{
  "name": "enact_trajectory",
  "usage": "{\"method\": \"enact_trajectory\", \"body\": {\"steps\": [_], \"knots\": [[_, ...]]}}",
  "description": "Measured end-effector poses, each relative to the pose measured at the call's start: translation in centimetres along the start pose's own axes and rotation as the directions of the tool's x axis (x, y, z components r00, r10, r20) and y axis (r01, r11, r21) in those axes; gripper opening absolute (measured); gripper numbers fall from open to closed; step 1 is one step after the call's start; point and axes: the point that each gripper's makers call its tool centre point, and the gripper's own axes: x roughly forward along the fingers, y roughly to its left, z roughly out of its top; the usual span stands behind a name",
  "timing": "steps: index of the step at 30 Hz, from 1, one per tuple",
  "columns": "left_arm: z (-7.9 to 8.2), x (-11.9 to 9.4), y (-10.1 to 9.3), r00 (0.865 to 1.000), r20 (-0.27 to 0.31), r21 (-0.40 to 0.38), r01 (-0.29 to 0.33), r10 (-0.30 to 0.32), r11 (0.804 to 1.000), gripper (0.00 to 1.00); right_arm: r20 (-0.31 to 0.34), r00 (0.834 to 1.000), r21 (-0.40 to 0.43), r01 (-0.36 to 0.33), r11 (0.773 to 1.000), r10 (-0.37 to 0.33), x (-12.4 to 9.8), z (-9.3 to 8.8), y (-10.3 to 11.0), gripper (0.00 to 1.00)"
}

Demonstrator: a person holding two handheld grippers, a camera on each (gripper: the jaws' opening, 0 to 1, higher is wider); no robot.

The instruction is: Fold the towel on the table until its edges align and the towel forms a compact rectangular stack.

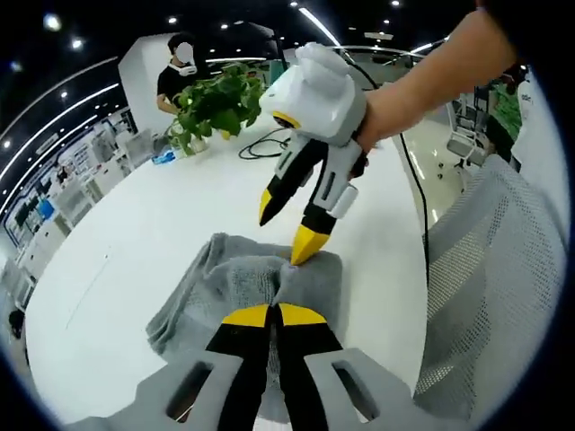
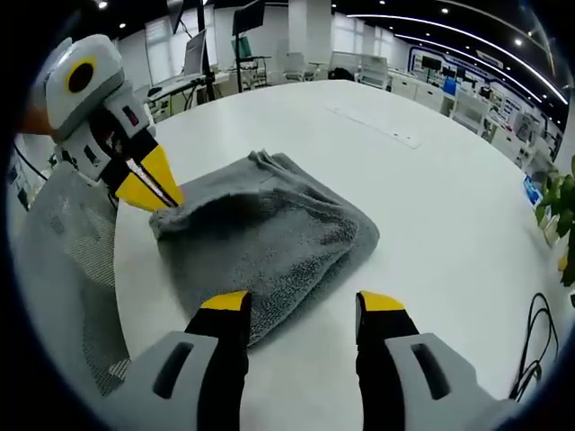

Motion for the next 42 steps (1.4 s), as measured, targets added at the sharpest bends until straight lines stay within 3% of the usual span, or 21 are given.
{"method": "enact_trajectory", "body": {"steps": [6, 13, 20, 26, 29, 34, 36, 39, 42], "knots": [[-0.4, -0.3, 1.7, 0.999, 0.005, -0.071, -0.041, 0.041, 0.997, 0.02, 0.034, 0.999, -0.007, 0.018, 1.0, -0.018, 0.1, 1.1, -0.5, 0.45], [-1.2, -0.9, 3.4, 0.996, 0.005, -0.18, -0.082, 0.085, 0.98, 0.02, 0.067, 0.997, 0.039, 0.023, 0.999, -0.026, 0.8, 2.6, -1.0, 0.35], [-1.9, -1.6, 4.5, 0.994, 0.01, -0.344, -0.099, 0.109, 0.934, 0.02, 0.051, 0.998, 0.152, 0.032, 0.988, -0.04, 2.3, 2.6, -1.7, 0.3], [-2.5, -2.5, 4.6, 0.995, 0.008, -0.36, -0.091, 0.1, 0.928, 0.02, 0.021, 0.999, 0.202, 0.025, 0.979, -0.029, 3.0, 2.3, -1.4, 0.19], [-2.8, -2.8, 4.7, 0.996, 0.008, -0.365, -0.084, 0.093, 0.927, 0.02, 0.012, 1.0, 0.242, -0.005, 0.97, 0.002, 2.8, 2.4, -0.7, 0.04], [-2.8, -3.3, 4.9, 0.997, 0.012, -0.381, -0.061, 0.071, 0.923, 0.01, 0.008, 1.0, 0.249, 0.028, 0.968, -0.031, 2.1, 2.8, -0.8, 0.03], [-2.1, -3.8, 5.6, 0.995, 0.058, -0.406, -0.052, 0.083, 0.912, 0.01, -0.012, 0.999, 0.266, 0.051, 0.963, -0.05, 1.9, 2.2, -1.3, 0.02], [-3.1, -3.8, 6.6, 0.995, 0.023, -0.419, -0.079, 0.098, 0.904, 0.01, 0.004, 0.999, 0.341, 0.037, 0.939, -0.04, 1.5, 1.8, -1.5, 0.03], [-3.2, -3.6, 6.7, 0.995, 0.018, -0.438, -0.082, 0.1, 0.895, 0.01, 0.016, 0.999, 0.365, 0.033, 0.93, -0.041, 1.3, 1.8, -1.4, 0.03]]}}
